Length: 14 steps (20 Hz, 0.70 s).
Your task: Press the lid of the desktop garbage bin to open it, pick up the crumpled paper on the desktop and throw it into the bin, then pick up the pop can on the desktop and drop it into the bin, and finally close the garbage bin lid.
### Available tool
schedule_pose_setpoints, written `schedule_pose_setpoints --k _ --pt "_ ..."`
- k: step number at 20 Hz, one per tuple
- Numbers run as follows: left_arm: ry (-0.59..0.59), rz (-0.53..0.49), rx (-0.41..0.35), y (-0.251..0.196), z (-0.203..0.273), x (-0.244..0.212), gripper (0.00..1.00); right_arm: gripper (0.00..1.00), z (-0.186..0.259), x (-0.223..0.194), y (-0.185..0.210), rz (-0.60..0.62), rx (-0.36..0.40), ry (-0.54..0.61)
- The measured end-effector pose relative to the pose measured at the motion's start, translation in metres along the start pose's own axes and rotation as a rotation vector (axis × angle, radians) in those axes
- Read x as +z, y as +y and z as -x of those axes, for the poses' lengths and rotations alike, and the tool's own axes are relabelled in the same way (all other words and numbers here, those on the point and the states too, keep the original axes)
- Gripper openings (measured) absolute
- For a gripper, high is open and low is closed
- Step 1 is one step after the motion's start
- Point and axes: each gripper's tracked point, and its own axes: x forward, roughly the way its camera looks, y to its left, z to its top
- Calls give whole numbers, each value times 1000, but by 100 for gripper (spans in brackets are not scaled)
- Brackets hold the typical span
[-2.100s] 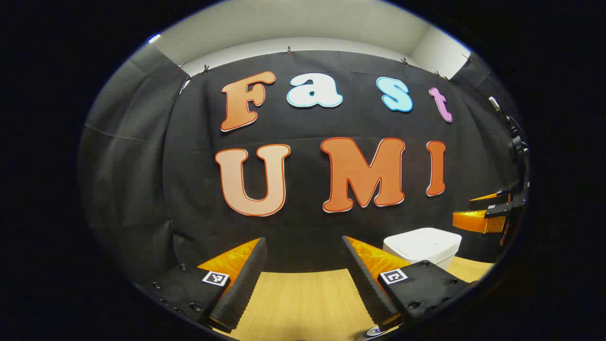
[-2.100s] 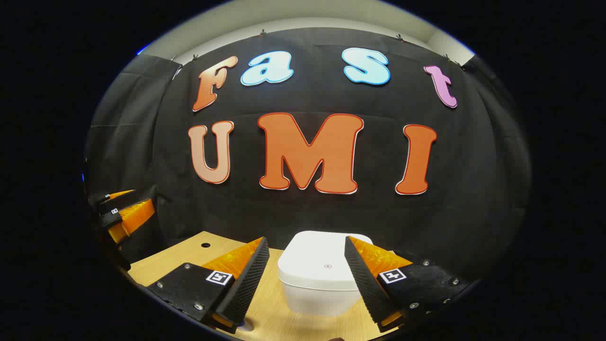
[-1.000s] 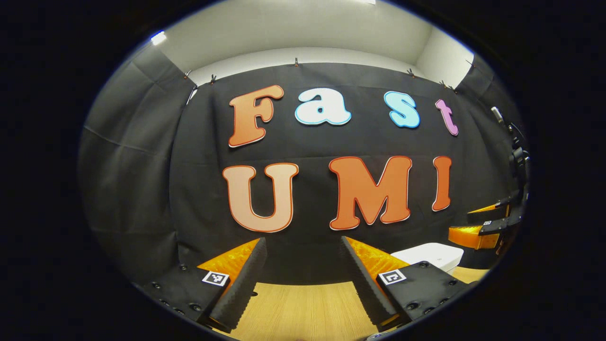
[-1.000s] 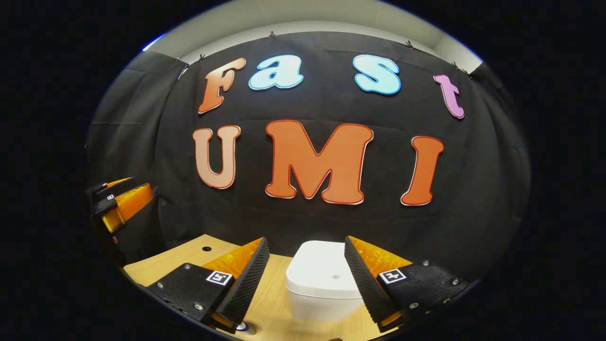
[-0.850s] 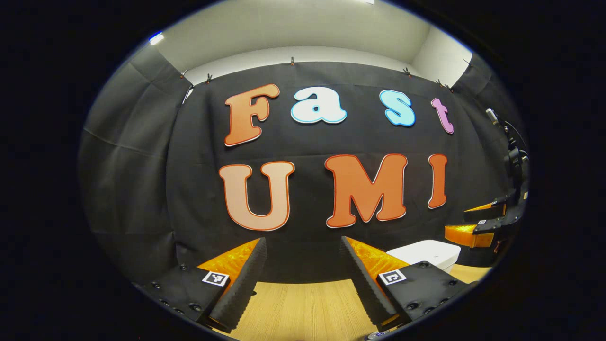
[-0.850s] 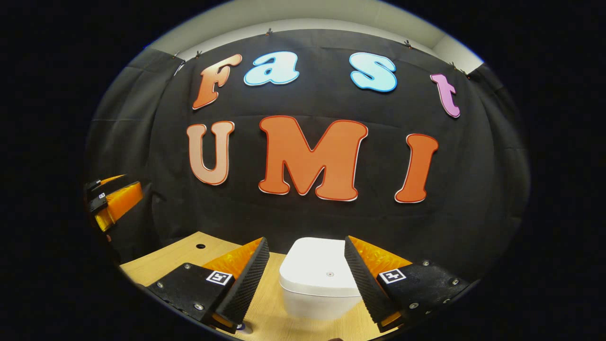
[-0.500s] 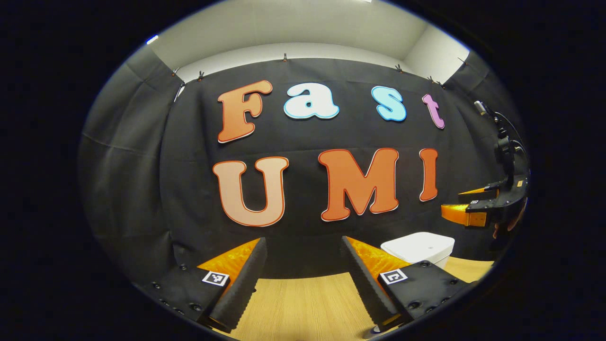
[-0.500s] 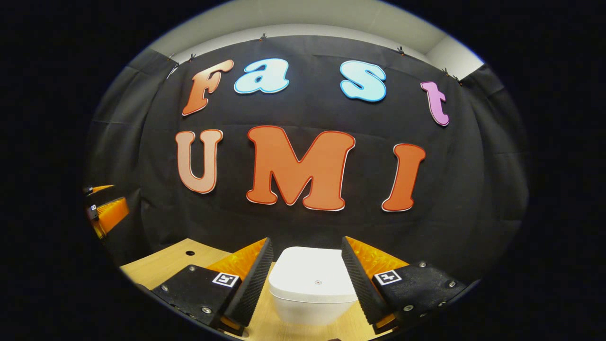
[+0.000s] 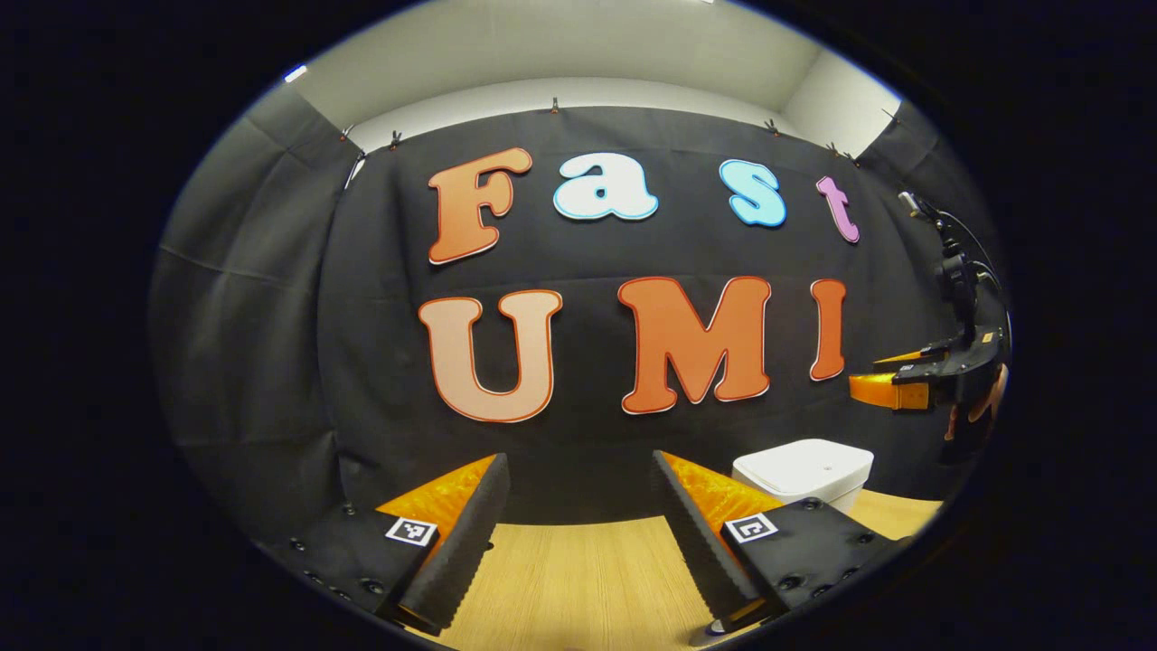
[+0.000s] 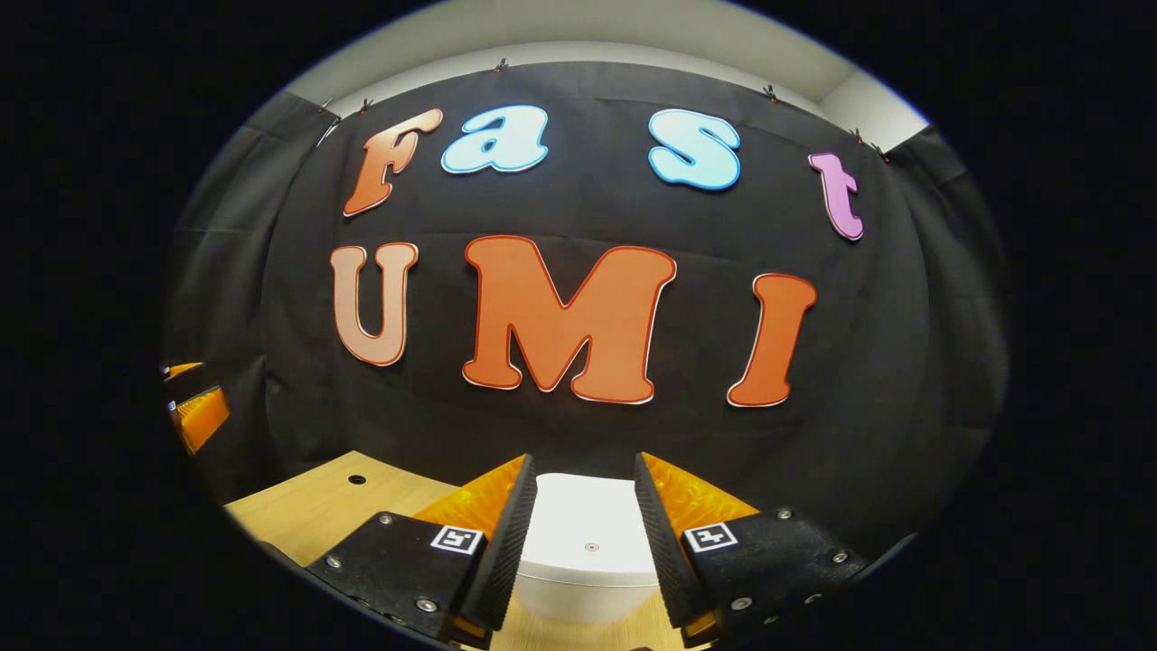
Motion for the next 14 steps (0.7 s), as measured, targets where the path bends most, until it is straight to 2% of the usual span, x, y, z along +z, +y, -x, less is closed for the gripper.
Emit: schedule_pose_setpoints --k 3,6,8,9,11,14 --pt "20 -72 19 -10 -1 -14 99 53 -13 -5 -12 -11 20 3" --pt "57 -67 31 -18 0 -25 100 41 -30 -21 -23 -36 22 51" --pt "83 -62 39 -22 -1 -32 100 24 -37 -34 -32 -48 0 92" --pt "90 -63 48 -22 0 -33 100 12 -40 -39 -33 -57 3 102" --pt "98 -66 62 -21 0 -33 100 2 -45 -46 -32 -61 17 107" --pt "123 -72 93 -16 2 -41 98 2 -53 -65 -28 -62 40 151"
